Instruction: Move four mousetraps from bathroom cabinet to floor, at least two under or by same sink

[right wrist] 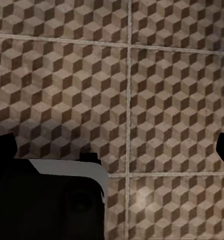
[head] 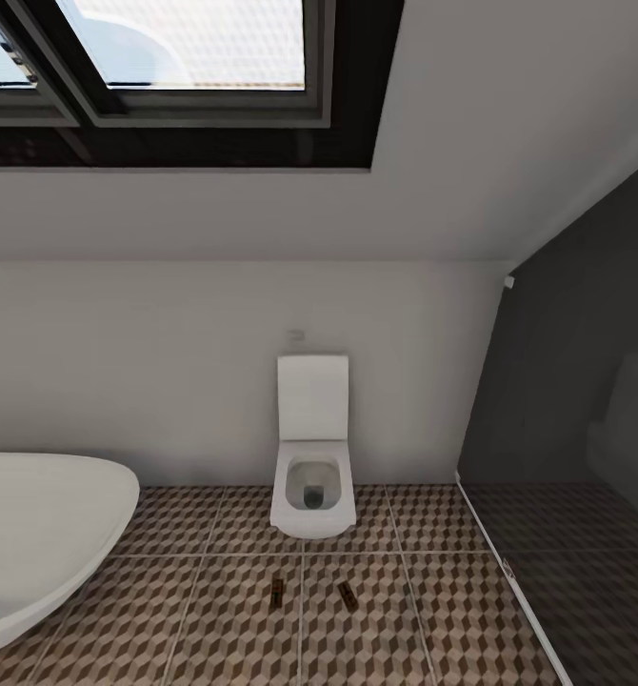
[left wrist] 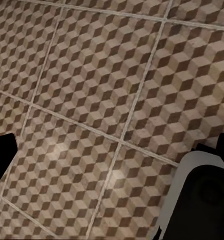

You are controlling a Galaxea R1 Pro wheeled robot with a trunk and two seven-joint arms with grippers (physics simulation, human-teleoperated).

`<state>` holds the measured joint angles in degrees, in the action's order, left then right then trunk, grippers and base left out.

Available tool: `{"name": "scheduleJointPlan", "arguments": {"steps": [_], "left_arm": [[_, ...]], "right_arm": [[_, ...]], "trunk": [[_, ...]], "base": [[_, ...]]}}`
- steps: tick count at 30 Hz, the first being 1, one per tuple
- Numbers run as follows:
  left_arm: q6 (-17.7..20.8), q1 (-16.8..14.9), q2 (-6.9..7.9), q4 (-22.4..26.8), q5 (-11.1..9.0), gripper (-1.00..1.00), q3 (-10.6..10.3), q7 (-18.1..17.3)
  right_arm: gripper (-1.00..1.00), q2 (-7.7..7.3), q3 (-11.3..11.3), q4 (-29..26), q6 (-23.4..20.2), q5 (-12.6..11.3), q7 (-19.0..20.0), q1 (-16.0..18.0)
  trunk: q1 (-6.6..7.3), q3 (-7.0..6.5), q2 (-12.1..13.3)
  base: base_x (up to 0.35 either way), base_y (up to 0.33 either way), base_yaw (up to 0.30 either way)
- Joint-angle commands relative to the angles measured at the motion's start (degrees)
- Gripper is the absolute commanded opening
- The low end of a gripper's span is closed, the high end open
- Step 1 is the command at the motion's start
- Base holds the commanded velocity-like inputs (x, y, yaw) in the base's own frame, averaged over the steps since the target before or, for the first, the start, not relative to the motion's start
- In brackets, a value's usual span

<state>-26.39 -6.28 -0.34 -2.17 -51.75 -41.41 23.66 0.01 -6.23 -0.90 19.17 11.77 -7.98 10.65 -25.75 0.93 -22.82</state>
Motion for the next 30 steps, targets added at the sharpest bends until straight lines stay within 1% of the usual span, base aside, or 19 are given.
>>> {"name": "scheduleJointPlan", "arguments": {"steps": [1,2,6,7,9,10,18,22,30], "left_arm": [[-0.1,0.0,-0.04,-0.1,-0.3,1.0,-0.1,0.5],[-0.1,0.0,-0.03,-0.1,-0.4,1.0,-0.1,0.7],[-0.2,0.0,-0.02,-0.1,-0.5,1.0,0.0,0.8],[-0.2,0.0,-0.02,-0.1,-0.5,1.0,0.1,0.9],[-0.2,0.0,-0.02,-0.1,-0.5,1.0,0.1,0.9],[-0.2,0.0,-0.03,-0.1,-0.5,1.0,0.1,0.9],[-0.2,0.0,-0.09,-0.1,-0.5,1.0,0.1,0.8],[-0.1,0.0,-0.08,-0.1,-0.5,1.0,0.0,0.7],[-0.2,0.0,0.05,-0.1,-0.5,1.0,0.0,0.6]], "right_arm": [[1.0,-0.04,-0.5,0.2,0.0,-1.1,-0.9,-0.5],[1.0,-0.03,-0.5,0.2,-0.4,-2.2,-1.2,-0.7],[1.0,-0.02,-0.5,0.3,-2.3,-3.5,-1.4,-1.6],[1.0,-0.02,-0.5,0.3,-3.8,-3.8,-1.4,-2.2],[1.0,-0.01,-0.4,0.3,-5.3,-4.0,-1.4,-2.9],[1.0,-0.01,-0.4,0.3,-7.7,-4.3,-1.4,-3.9],[1.0,-0.01,-0.5,0.3,-10.3,-4.4,-0.8,-4.7],[1.0,-0.01,-0.5,0.3,-12.1,-4.5,1.9,-4.8],[1.0,0.0,-0.4,0.3,-12.3,-4.6,3.2,-4.8]], "trunk": [[-0.03,0.1,-0.1],[-0.03,0.1,-0.1],[-0.03,0.1,-0.1],[-0.03,0.1,-0.1],[-0.03,0.1,-0.1],[-0.03,0.1,-0.1],[-0.03,0.1,-0.1],[-0.03,0.1,-0.1],[-0.03,0.1,-0.1]], "base": [[0.0,0.0,0.0],[0.0,0.0,0.0],[0.0,0.0,0.0],[0.0,0.0,0.0],[0.0,0.0,0.0],[0.0,0.0,0.0],[0.0,0.0,0.0],[0.0,0.0,0.0],[0.0,0.0,0.0]]}}
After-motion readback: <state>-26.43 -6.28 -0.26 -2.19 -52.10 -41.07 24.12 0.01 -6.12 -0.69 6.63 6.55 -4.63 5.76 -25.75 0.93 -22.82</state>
